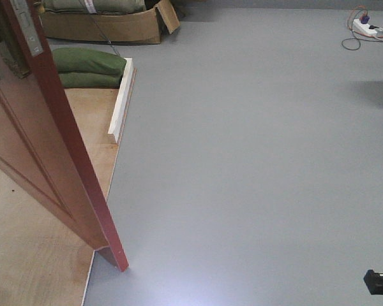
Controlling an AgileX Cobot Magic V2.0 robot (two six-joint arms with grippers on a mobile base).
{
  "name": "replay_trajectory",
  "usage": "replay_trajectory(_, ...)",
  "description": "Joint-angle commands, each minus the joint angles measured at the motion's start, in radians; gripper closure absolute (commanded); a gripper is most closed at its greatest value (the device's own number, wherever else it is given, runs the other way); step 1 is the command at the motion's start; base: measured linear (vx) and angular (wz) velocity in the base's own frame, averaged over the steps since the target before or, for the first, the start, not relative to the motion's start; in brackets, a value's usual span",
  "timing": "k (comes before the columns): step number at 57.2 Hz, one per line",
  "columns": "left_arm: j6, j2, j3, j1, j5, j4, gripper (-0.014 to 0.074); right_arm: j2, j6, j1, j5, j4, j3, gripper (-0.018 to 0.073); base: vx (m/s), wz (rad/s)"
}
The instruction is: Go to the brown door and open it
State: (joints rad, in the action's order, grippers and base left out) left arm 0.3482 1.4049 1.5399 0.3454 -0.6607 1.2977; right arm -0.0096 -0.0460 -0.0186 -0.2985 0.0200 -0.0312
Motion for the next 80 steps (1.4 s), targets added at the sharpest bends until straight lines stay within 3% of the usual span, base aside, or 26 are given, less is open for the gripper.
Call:
replay_trajectory(1, 0.003, -0.033, 0.037, -0.004, 0.025, 0.056, 0.0600, -0.013, -0.006, 0.003, 0.080, -0.007, -0.005, 0.0559, 0.06, -0.07)
replay_trajectory(80, 0.003, -0.034, 0.037, -0.004, 0.024, 0.054, 0.0600, -0.013, -0.006, 0.003, 0.080, -0.007, -0.005, 0.0559, 0.11, -0.06)
